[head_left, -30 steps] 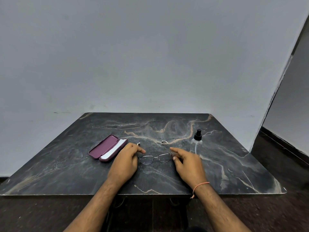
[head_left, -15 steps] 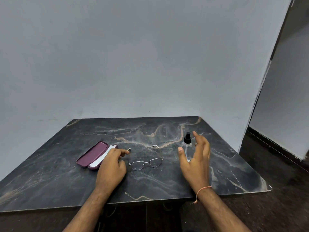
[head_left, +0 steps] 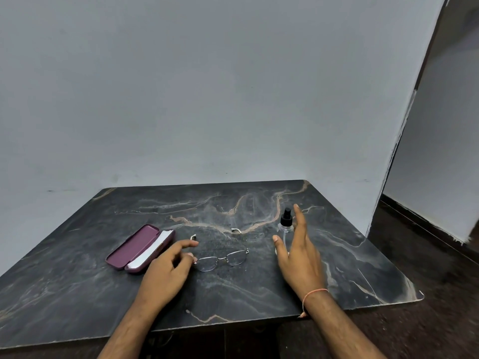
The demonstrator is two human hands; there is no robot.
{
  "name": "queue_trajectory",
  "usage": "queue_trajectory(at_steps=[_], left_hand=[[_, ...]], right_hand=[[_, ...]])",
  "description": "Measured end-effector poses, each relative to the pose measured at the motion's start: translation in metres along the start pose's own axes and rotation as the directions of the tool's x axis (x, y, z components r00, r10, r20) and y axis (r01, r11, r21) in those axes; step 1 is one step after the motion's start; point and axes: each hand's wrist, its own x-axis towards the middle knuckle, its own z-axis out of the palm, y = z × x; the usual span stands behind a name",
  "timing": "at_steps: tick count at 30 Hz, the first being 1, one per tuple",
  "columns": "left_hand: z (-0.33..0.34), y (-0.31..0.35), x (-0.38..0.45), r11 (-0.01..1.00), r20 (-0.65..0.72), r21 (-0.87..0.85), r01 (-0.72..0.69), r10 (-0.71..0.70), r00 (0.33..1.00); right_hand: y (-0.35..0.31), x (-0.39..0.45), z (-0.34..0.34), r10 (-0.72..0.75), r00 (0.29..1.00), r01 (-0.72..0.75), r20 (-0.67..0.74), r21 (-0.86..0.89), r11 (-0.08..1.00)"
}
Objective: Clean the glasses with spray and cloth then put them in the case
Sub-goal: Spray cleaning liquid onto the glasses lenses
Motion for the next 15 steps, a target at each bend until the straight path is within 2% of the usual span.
queue_trajectory(at_steps=[3,5,7,9,10,12,15], left_hand=[[0.0,0.008,-0.006,0.999,0.057,0.033,-0.035,0.034,0.998],[-0.001,0.01,-0.007,0.999,0.07,0.028,-0.028,0.025,0.997],[-0.002,0.01,-0.006,1.0,0.086,0.015,-0.013,0.012,0.996],[-0.003,0.011,-0.007,1.0,0.1,0.003,-0.007,0.007,0.995],[-0.003,0.012,-0.008,1.0,0.106,-0.012,-0.002,0.003,0.994],[-0.004,0.012,-0.009,0.998,0.119,-0.062,0.024,-0.017,0.993],[-0.005,0.01,-0.011,0.994,0.155,-0.099,0.038,-0.022,0.988]], right_hand=[[0.002,0.001,0.001,-0.017,0.998,0.01,0.053,0.136,0.991],[0.001,0.002,0.0,-0.016,0.995,-0.013,0.096,0.297,0.955],[0.003,0.004,-0.002,-0.007,0.992,-0.057,0.123,0.512,0.857],[0.007,0.007,-0.003,0.047,0.989,-0.127,0.139,0.652,0.747],[0.009,0.008,-0.005,0.092,0.981,-0.188,0.171,0.713,0.676],[0.007,0.008,-0.014,0.149,0.955,-0.296,0.255,0.843,0.449],[0.006,0.009,-0.029,0.141,0.935,-0.344,0.326,0.931,0.126]])
